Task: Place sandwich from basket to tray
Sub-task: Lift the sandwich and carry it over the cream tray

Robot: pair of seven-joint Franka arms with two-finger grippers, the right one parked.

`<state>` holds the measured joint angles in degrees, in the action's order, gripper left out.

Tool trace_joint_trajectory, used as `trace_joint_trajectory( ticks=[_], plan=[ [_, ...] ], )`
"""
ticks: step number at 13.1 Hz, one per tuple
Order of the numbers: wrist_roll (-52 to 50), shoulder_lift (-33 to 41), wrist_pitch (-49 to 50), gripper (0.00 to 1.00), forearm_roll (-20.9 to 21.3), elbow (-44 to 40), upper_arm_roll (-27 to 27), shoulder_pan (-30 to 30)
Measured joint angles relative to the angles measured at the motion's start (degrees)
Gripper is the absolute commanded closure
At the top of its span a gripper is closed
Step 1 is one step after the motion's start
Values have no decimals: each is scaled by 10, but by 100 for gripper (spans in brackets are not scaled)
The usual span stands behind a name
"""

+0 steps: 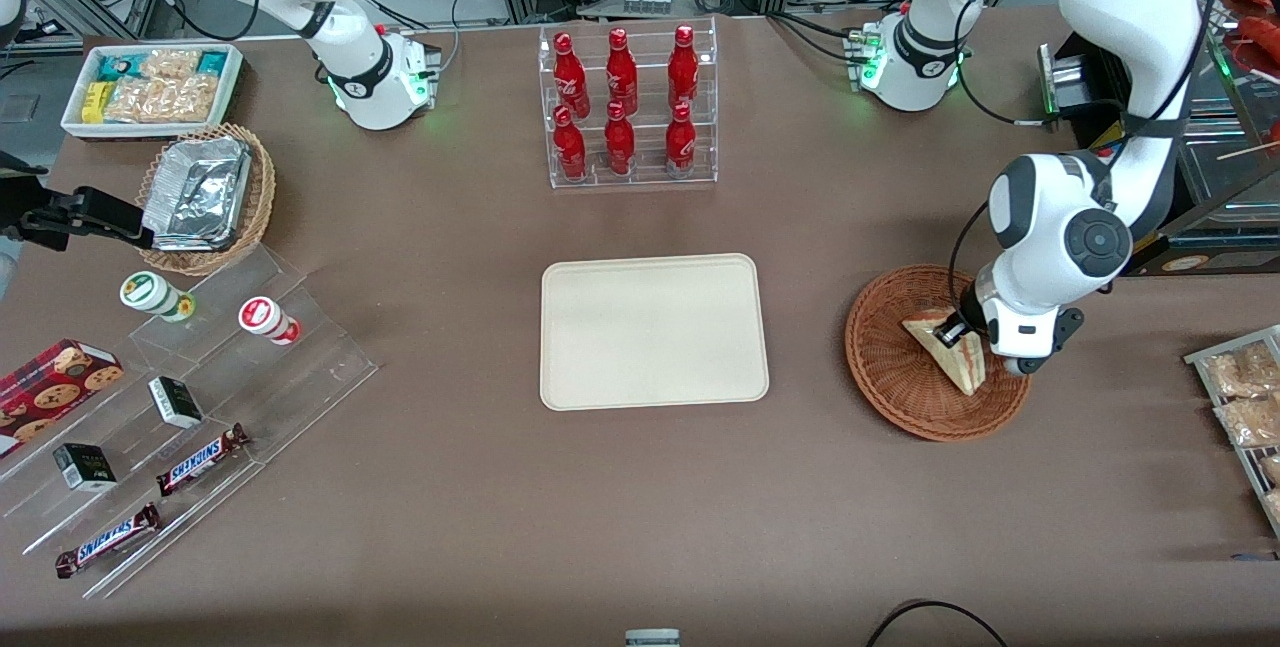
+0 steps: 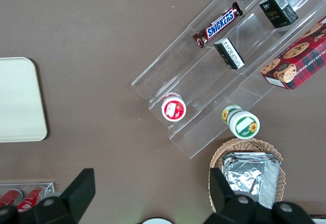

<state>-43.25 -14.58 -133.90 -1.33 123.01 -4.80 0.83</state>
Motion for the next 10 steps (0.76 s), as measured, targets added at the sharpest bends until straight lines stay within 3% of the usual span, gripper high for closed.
trace_joint_trajectory(
  ticks=[3, 5, 10],
  plan=[
    [47, 14, 89, 100, 0, -60, -6, 21],
    [51, 12, 133, 100, 0, -99, -10, 66],
    [26, -27, 145, 100, 0, -151, -15, 185]
  ],
)
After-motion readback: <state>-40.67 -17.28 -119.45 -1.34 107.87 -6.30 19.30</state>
